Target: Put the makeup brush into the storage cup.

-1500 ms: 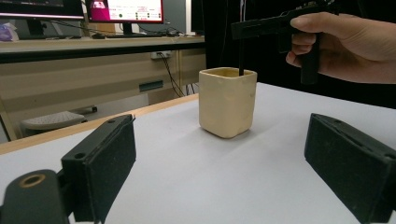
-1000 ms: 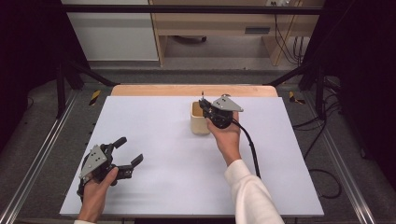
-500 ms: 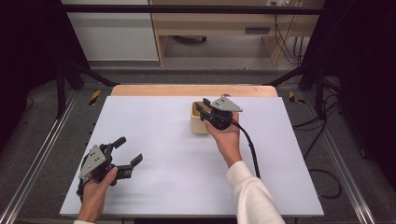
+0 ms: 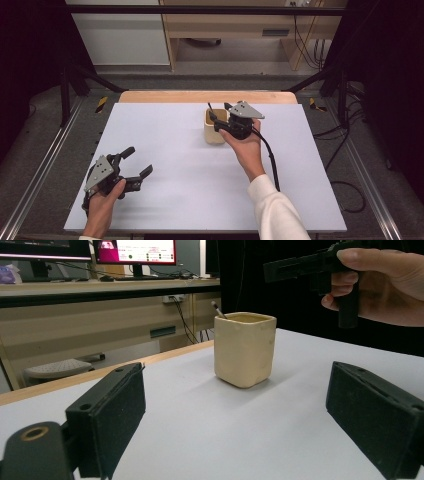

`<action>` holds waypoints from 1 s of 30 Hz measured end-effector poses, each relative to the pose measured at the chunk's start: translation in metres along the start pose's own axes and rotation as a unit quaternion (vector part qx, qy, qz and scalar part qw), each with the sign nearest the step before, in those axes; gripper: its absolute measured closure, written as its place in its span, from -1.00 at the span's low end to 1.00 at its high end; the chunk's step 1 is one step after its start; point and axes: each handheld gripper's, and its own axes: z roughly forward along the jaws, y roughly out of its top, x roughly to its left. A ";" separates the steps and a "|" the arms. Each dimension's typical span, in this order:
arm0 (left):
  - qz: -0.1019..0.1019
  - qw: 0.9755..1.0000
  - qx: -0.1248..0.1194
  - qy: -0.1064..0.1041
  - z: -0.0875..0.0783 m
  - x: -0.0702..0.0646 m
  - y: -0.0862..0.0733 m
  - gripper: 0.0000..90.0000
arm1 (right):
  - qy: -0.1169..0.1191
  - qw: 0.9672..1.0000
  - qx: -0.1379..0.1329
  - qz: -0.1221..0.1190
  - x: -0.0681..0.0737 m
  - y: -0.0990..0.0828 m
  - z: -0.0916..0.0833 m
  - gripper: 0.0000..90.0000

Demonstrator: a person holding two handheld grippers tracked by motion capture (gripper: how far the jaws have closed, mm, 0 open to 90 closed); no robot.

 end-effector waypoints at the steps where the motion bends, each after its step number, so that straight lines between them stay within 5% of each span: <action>1: 0.000 1.000 -0.001 0.000 0.000 0.000 0.000 -0.81 | -0.002 1.000 -0.001 -0.001 0.001 0.000 0.000 -0.25; 30: -0.002 1.000 -0.001 0.003 -0.002 0.002 0.000 -0.81 | 0.009 0.999 0.034 0.018 0.008 0.003 -0.007 -0.88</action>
